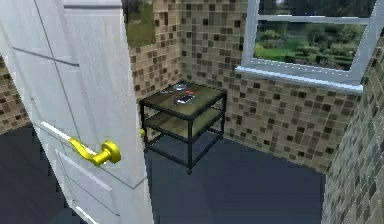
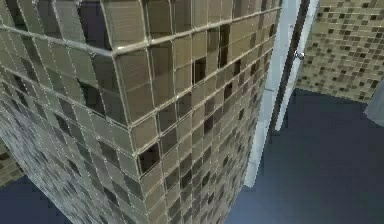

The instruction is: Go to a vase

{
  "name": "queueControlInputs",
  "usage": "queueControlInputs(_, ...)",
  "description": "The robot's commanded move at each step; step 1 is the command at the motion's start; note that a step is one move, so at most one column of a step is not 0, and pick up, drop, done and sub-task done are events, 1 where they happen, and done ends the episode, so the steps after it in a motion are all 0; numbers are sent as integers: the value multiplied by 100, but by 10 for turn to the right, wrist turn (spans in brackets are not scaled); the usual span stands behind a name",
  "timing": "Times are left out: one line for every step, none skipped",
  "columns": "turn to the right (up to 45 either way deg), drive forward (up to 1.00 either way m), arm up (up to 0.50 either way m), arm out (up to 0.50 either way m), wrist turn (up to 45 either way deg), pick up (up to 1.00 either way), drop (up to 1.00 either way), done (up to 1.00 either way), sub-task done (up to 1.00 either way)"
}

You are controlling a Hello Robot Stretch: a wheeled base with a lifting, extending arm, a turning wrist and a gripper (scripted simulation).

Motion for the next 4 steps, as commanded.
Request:
queueControlInputs(0, 5, 0, 0, 0, 0, 0, 0, 0)
queueControlInputs(300, 0, 0, 0, 0, 0, 0, 0, 0)
queueControlInputs(0, 45, 0, 0, 0, 0, 0, 0, 0)
queueControlInputs(-240, 0, 0, 0, 0, 0, 0, 0, 0)
